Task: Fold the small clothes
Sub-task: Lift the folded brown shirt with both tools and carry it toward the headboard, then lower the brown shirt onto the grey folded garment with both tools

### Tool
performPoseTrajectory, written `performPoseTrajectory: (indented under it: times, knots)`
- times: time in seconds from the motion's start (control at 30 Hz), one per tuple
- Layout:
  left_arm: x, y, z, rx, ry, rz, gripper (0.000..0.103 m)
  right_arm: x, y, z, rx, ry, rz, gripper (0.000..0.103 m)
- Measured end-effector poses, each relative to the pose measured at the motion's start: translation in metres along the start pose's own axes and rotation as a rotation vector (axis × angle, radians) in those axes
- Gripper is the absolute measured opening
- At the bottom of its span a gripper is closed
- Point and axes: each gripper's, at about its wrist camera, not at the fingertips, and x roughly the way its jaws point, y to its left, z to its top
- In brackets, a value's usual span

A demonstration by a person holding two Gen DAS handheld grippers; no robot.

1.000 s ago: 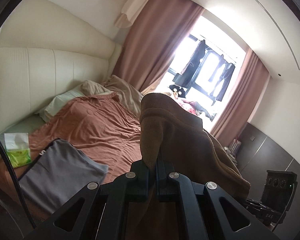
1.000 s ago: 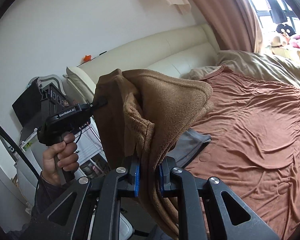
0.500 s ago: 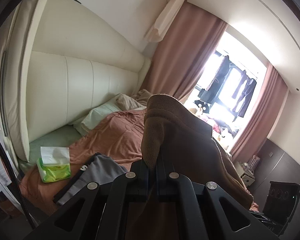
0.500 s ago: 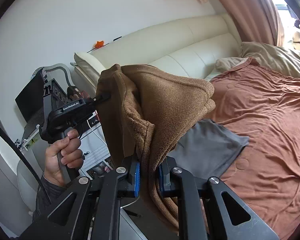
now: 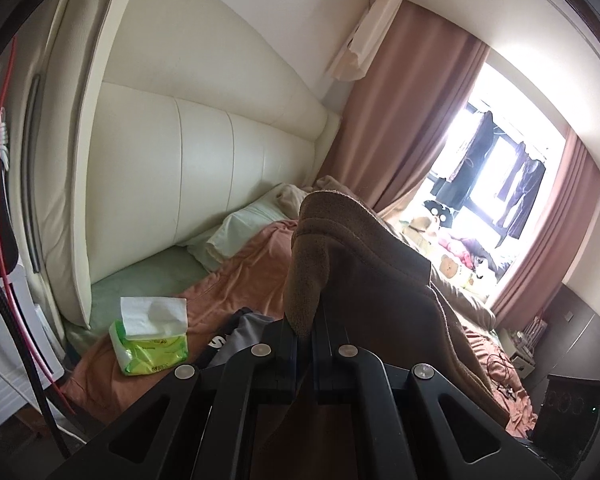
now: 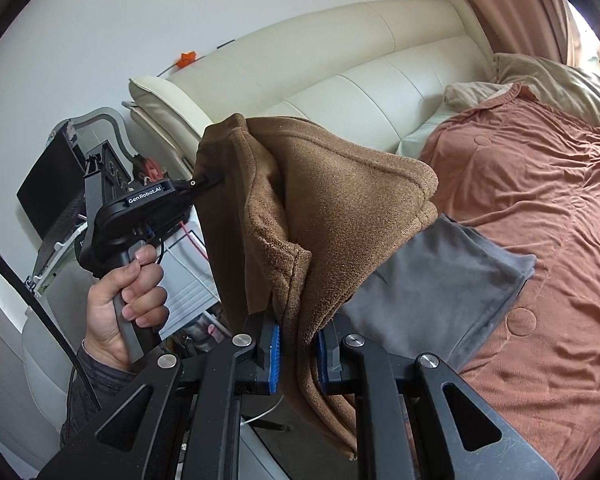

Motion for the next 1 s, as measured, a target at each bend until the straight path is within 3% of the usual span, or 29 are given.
performPoseTrajectory:
  times: [0.5, 1.0]
  knots:
    - [0.137, 0.001, 0.008, 0.022, 0.131, 0.041, 0.004, 0.066, -0.056, 0.031, 0.031, 0.031, -0.086, 0.011]
    - [0.286, 0.019, -0.032, 0.043, 0.329, 0.14, 0.004, 0.133, -0.154, 0.022, 0.214, 0.11, -0.122, 0.012]
